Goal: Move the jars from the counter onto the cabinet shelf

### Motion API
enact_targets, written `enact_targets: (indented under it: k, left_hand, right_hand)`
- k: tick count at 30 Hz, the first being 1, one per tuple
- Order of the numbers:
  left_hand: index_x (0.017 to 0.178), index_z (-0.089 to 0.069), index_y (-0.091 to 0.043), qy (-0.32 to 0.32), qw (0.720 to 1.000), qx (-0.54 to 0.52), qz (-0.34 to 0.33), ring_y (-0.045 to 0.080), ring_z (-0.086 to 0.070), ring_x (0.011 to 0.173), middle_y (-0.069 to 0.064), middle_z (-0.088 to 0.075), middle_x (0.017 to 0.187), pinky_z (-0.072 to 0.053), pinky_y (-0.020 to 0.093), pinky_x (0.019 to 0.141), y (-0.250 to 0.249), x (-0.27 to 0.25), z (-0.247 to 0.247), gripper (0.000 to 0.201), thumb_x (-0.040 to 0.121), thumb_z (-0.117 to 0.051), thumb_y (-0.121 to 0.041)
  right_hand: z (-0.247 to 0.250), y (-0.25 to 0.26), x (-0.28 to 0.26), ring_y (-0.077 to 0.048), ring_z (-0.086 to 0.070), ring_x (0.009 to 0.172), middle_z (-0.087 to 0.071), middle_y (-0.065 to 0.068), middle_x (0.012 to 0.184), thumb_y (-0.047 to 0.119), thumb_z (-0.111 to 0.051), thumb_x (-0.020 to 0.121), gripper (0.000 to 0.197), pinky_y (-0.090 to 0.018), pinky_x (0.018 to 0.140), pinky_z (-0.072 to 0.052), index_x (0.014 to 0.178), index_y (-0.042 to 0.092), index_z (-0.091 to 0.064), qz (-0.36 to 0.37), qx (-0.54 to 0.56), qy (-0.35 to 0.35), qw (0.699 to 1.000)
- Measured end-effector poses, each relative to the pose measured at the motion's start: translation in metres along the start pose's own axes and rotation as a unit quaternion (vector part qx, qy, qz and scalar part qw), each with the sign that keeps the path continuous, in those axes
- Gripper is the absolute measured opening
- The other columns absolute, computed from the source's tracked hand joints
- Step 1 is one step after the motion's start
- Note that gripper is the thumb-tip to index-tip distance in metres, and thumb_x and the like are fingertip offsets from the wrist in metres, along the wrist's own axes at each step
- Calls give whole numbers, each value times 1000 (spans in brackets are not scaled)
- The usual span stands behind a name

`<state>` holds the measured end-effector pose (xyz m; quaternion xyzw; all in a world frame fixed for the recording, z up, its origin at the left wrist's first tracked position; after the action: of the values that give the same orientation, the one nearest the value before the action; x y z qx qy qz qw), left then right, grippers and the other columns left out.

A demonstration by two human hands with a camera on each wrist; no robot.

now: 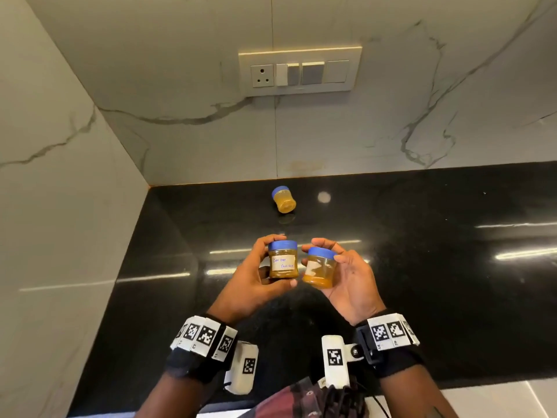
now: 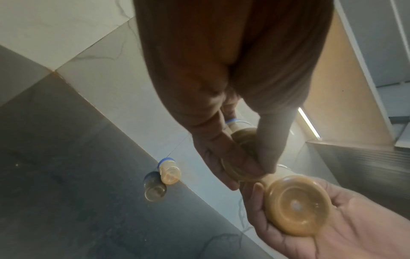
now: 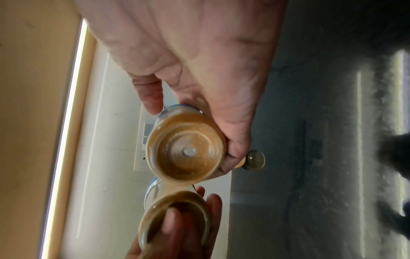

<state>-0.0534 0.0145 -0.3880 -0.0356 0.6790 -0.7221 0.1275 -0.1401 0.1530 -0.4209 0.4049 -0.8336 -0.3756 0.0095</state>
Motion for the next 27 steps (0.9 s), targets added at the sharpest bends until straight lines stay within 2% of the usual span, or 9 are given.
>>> enact_targets:
  k: [2,7,9,12,14,17,20,23,27]
  left_hand:
    - [139,-49,-31,-10,1000,26,-14,32,-73,103,-3,-61,130,-61,50,91,-4,-4,3,73,80,-83,-4]
    - [134,-53,-36,-21,995,86,-45,23,-72,100,-9,-62,127,-63,42,84,-19,-6,-2,70,76,-88,-14]
    - [133,-53,-37,-12,994,96,-57,20,-71,103,-10,-61,128,-63,41,85,-25,-4,-11,70,77,-88,-16]
    - [134,-52,-36,-5,992,101,-74,17,-71,106,-12,-60,128,-63,39,85,-33,2,-25,69,77,-88,-17]
    - [135,-51,-35,3,992,101,-78,17,-70,109,-12,-60,129,-63,40,86,-36,7,-37,70,77,-87,-19]
    - [136,-50,-36,17,992,97,-82,17,-69,109,-12,-59,131,-62,41,86,-41,15,-55,70,78,-87,-20]
    - [136,-50,-36,28,991,101,-88,18,-69,108,-9,-60,130,-62,41,86,-47,24,-75,70,78,-87,-21]
    - [136,-50,-37,38,990,100,-92,17,-69,109,-10,-59,130,-62,41,86,-53,32,-93,70,78,-87,-21]
    - [136,-50,-36,48,989,104,-95,17,-70,107,-14,-58,130,-63,41,85,-59,40,-114,71,77,-87,-23]
  right_hand:
    - [-2,-4,-2,-33,-65,101,-64,-23,121,19,-53,88,43,-46,87,-51,129,6,-58,-5,27,-10,1000]
    - [7,6,-12,-27,-72,88,-63,-16,100,9,-64,83,37,-34,77,-62,119,9,-54,24,19,-53,998]
    - [7,16,-17,-31,-72,99,-67,-18,106,7,-66,87,41,-38,86,-61,124,12,-50,34,1,-40,999]
    - [11,31,-26,-44,-62,123,-65,-26,130,6,-64,92,44,-55,101,-51,131,18,-49,46,-6,-24,999]
    - [21,43,-31,-46,-58,129,-61,-24,139,4,-59,96,39,-59,105,-47,133,17,-52,60,-5,-32,998]
    - [35,59,-37,-41,-61,123,-64,-20,135,7,-57,93,30,-48,93,-52,123,13,-60,71,-13,-65,995]
    - [49,80,-41,-31,-63,107,-71,-13,112,12,-67,83,36,-37,78,-50,118,14,-58,95,-47,-105,989]
    - [55,99,-45,-28,-68,101,-74,-8,95,11,-66,82,37,-34,79,-53,117,12,-53,108,-75,-99,986]
    - [63,121,-51,-31,-70,90,-66,-10,96,9,-58,78,37,-36,64,-55,114,14,-51,117,-66,-78,988]
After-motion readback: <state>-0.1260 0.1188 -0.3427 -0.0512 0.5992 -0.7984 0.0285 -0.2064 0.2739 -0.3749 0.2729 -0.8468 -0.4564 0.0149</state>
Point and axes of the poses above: each hand's wrist, its own x-axis towards the middle knuckle, its own z-axis out of the back of the hand, y = z × x, the point moved 10 cm from there along x, towards the middle knuckle
